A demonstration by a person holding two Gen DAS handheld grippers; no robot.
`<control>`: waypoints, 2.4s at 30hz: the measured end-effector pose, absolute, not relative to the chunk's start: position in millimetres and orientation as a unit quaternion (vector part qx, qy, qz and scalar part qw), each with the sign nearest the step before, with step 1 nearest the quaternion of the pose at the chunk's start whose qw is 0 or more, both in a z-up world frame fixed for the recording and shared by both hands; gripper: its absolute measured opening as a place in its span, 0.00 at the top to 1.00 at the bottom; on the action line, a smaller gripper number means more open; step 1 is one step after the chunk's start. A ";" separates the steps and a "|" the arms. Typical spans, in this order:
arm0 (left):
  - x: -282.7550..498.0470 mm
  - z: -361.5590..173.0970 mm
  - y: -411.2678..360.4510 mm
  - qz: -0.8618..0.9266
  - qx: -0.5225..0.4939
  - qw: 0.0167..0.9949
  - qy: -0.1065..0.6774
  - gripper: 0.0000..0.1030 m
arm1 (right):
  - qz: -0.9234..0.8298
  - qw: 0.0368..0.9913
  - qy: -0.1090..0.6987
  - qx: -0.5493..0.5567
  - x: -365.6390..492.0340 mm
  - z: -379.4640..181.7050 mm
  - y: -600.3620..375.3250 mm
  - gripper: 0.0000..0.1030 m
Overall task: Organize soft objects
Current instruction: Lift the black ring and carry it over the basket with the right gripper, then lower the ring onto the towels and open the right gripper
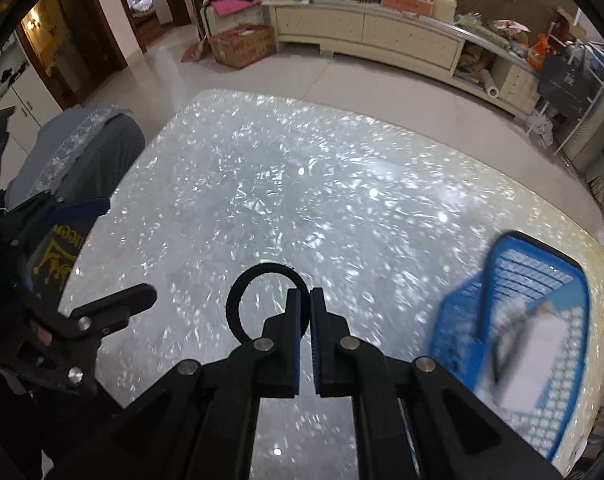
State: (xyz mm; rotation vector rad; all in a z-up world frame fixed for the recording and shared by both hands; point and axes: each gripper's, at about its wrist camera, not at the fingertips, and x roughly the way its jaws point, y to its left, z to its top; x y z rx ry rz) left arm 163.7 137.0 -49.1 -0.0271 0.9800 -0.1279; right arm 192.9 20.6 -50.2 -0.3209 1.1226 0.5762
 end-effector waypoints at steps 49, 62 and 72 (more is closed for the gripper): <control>238.0 -67.0 -56.4 -0.174 0.043 0.853 0.490 0.00 | 0.124 0.848 0.512 -0.059 221.2 -66.3 -195.0 0.59; 160.8 -12.6 -19.4 -0.131 -0.006 0.917 0.377 0.00 | 0.127 0.891 0.434 -0.030 148.7 -25.2 -188.0 0.05; 80.3 26.0 3.9 -0.079 -0.017 0.955 0.285 0.00 | 0.141 0.933 0.330 -0.036 69.1 24.2 -149.8 0.00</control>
